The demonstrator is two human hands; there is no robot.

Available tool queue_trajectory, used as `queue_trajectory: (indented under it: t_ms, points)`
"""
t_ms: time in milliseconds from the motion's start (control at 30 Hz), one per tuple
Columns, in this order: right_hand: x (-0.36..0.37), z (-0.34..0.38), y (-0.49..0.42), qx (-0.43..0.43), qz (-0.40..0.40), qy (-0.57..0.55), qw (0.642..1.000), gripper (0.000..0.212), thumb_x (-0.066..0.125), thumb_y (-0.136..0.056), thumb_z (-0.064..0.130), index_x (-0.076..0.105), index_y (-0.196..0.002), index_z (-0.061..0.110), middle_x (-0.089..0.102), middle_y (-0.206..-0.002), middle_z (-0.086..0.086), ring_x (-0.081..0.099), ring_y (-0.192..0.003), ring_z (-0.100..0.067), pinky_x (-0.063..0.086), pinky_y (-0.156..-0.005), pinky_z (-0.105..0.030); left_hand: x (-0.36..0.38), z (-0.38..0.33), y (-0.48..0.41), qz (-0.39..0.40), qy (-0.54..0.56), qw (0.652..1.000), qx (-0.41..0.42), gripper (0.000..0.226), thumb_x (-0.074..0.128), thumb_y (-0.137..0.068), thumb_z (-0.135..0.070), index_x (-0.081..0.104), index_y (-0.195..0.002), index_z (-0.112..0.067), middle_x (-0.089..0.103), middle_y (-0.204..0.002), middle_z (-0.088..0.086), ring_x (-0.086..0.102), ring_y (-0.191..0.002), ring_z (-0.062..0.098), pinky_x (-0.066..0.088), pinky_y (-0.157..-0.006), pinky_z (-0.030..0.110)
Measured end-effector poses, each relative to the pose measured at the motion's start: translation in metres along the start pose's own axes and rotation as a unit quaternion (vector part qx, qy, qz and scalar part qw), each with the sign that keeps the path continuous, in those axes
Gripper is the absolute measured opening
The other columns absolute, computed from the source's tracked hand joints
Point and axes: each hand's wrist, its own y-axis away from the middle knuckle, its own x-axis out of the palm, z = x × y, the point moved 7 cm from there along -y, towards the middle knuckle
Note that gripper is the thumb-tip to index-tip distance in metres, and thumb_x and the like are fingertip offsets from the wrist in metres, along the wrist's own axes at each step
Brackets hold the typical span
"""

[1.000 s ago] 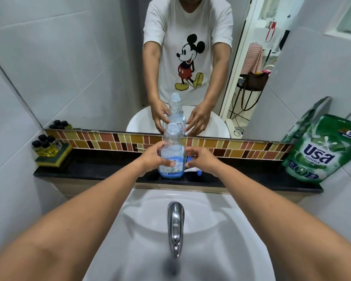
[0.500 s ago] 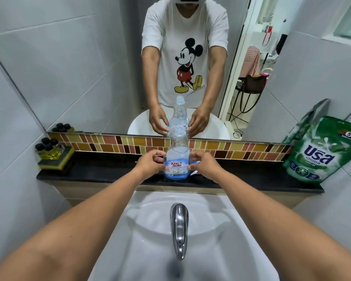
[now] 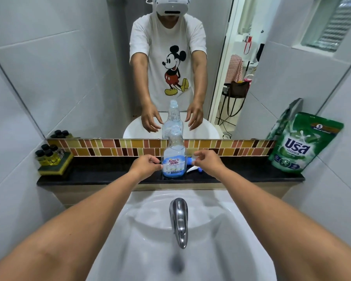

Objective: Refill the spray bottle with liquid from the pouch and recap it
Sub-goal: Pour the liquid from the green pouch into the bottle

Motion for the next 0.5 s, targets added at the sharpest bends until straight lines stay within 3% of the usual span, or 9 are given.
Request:
queue_trajectory:
  t_ms: [100,233,367,500]
  points:
    - [-0.013,-0.002,0.018,0.012,-0.022,0.016,1.000,0.042,0.071,-0.090,0.018,0.061,-0.130,0.013,0.067,-0.121,-0.007,0.063,-0.108,-0.021,0.052,-0.093,-0.032,0.006,-0.011,0.017,0.037,-0.028,0.999,0.027,0.012,0.079,-0.084,-0.032,0.072,-0.088,-0.023,0.072,-0.096,-0.003,0.069,-0.090,0.017,0.060,-0.085,0.042]
    - [-0.038,-0.017,0.046,0.040,-0.063,0.014,0.997,0.039,0.068,-0.092,0.022,0.062,-0.130,0.015,0.067,-0.123,-0.004,0.062,-0.109,-0.019,0.048,-0.086,-0.028,0.036,-0.043,0.040,0.105,-0.044,0.990,0.086,0.010,0.078,-0.085,-0.029,0.073,-0.088,-0.020,0.074,-0.095,0.001,0.071,-0.078,0.013,0.058,-0.066,0.026]
    - [-0.077,-0.053,0.071,0.079,-0.106,-0.003,0.991,0.037,0.067,-0.093,0.027,0.062,-0.128,0.017,0.067,-0.122,-0.003,0.062,-0.105,-0.018,0.050,-0.090,-0.030,0.086,-0.079,0.051,0.156,-0.040,0.979,0.124,0.010,0.078,-0.085,-0.030,0.073,-0.092,-0.023,0.074,-0.092,0.002,0.073,-0.088,0.020,0.061,-0.085,0.038]
    - [-0.132,-0.101,0.087,0.115,-0.153,-0.021,0.981,0.038,0.068,-0.093,0.027,0.063,-0.129,0.015,0.067,-0.126,-0.004,0.060,-0.117,-0.021,0.045,-0.098,-0.031,0.137,-0.126,0.049,0.184,-0.050,0.969,0.160,0.029,0.074,-0.088,-0.034,0.068,-0.114,-0.025,0.071,-0.104,0.001,0.067,-0.101,0.017,0.056,-0.091,0.035]
